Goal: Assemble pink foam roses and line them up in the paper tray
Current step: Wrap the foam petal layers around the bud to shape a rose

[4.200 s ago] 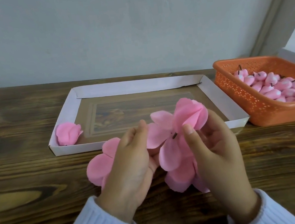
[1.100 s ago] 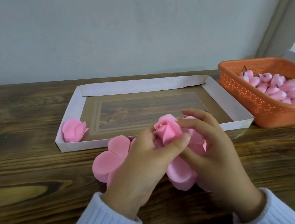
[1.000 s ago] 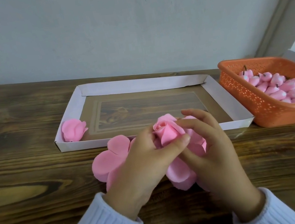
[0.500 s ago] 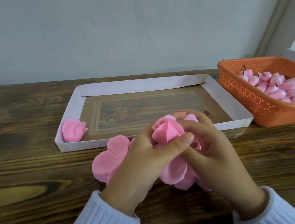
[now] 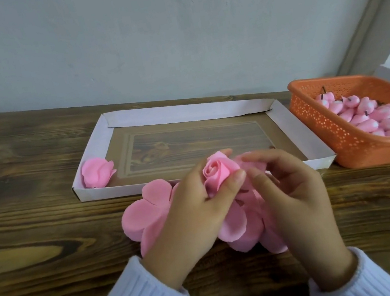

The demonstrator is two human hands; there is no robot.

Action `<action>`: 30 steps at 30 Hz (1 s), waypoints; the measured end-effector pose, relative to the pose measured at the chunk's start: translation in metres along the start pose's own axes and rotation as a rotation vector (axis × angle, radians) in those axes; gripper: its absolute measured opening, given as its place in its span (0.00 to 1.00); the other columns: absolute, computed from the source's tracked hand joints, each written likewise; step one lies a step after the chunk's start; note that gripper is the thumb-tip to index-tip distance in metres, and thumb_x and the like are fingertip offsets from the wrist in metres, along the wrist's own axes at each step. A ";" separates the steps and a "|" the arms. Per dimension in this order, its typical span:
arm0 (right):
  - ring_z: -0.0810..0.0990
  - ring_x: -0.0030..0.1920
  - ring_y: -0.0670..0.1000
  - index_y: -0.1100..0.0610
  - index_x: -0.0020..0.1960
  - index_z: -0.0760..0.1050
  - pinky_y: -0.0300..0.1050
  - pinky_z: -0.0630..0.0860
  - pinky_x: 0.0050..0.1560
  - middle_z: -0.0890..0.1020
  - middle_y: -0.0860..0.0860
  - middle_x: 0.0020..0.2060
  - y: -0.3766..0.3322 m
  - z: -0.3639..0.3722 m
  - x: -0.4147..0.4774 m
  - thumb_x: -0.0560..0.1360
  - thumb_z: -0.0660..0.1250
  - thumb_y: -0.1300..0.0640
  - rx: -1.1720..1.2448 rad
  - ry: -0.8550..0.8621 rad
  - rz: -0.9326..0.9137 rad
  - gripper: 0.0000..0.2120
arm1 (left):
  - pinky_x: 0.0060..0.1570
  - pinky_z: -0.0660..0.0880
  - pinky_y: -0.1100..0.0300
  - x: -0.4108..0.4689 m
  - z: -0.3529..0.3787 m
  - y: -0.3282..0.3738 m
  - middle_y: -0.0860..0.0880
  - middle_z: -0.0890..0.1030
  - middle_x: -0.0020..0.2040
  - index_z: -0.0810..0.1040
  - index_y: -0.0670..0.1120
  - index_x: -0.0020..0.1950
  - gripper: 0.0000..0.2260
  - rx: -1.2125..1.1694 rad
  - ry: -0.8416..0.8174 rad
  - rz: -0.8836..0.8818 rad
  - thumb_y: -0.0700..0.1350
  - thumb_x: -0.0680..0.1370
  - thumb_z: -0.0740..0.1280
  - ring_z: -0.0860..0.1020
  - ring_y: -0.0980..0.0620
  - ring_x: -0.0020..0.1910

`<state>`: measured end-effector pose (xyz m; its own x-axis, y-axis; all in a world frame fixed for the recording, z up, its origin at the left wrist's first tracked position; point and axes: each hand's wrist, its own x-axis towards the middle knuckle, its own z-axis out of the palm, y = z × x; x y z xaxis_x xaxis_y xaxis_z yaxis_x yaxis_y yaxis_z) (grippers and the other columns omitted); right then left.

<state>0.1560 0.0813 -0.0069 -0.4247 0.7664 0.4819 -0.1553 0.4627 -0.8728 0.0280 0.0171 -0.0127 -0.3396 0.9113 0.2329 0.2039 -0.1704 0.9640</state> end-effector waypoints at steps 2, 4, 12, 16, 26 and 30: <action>0.84 0.42 0.47 0.50 0.51 0.77 0.38 0.79 0.40 0.85 0.48 0.42 -0.001 0.000 0.001 0.72 0.69 0.60 -0.024 0.068 -0.027 0.09 | 0.54 0.77 0.62 -0.002 0.001 0.002 0.63 0.83 0.52 0.74 0.61 0.60 0.17 0.007 -0.028 0.001 0.62 0.72 0.68 0.81 0.64 0.53; 0.84 0.41 0.48 0.49 0.52 0.74 0.42 0.79 0.41 0.85 0.47 0.41 -0.002 0.000 0.001 0.71 0.70 0.62 -0.042 0.089 -0.039 0.13 | 0.53 0.77 0.66 -0.003 0.001 0.003 0.62 0.83 0.53 0.74 0.61 0.60 0.20 -0.006 -0.047 0.002 0.61 0.70 0.67 0.81 0.64 0.52; 0.84 0.46 0.48 0.49 0.54 0.74 0.52 0.80 0.44 0.85 0.44 0.46 -0.006 0.000 0.000 0.73 0.69 0.69 -0.119 0.013 -0.065 0.17 | 0.49 0.77 0.65 -0.003 0.003 0.005 0.60 0.84 0.45 0.77 0.55 0.56 0.21 0.017 -0.039 0.032 0.63 0.68 0.66 0.82 0.62 0.47; 0.84 0.45 0.47 0.49 0.53 0.75 0.47 0.80 0.42 0.84 0.43 0.45 -0.008 0.000 0.001 0.72 0.71 0.65 -0.105 -0.002 -0.053 0.15 | 0.51 0.77 0.66 -0.003 0.002 0.005 0.61 0.84 0.47 0.76 0.58 0.56 0.17 0.030 -0.026 0.036 0.62 0.70 0.68 0.82 0.62 0.49; 0.81 0.39 0.48 0.50 0.44 0.77 0.37 0.77 0.38 0.83 0.45 0.38 -0.006 -0.001 0.001 0.72 0.71 0.66 -0.128 0.050 -0.106 0.12 | 0.51 0.72 0.75 -0.005 0.002 0.010 0.70 0.79 0.55 0.74 0.64 0.59 0.18 0.043 -0.027 0.110 0.61 0.70 0.67 0.78 0.69 0.56; 0.81 0.40 0.48 0.52 0.44 0.79 0.37 0.77 0.40 0.83 0.44 0.39 -0.004 -0.002 0.002 0.72 0.70 0.69 -0.194 0.069 -0.112 0.12 | 0.51 0.71 0.76 -0.005 0.002 0.011 0.71 0.79 0.55 0.76 0.64 0.55 0.15 0.029 -0.074 0.103 0.56 0.71 0.73 0.77 0.69 0.56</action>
<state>0.1578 0.0814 -0.0021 -0.3512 0.7314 0.5846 -0.0207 0.6182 -0.7858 0.0332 0.0117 -0.0039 -0.2471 0.9150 0.3190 0.2610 -0.2542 0.9313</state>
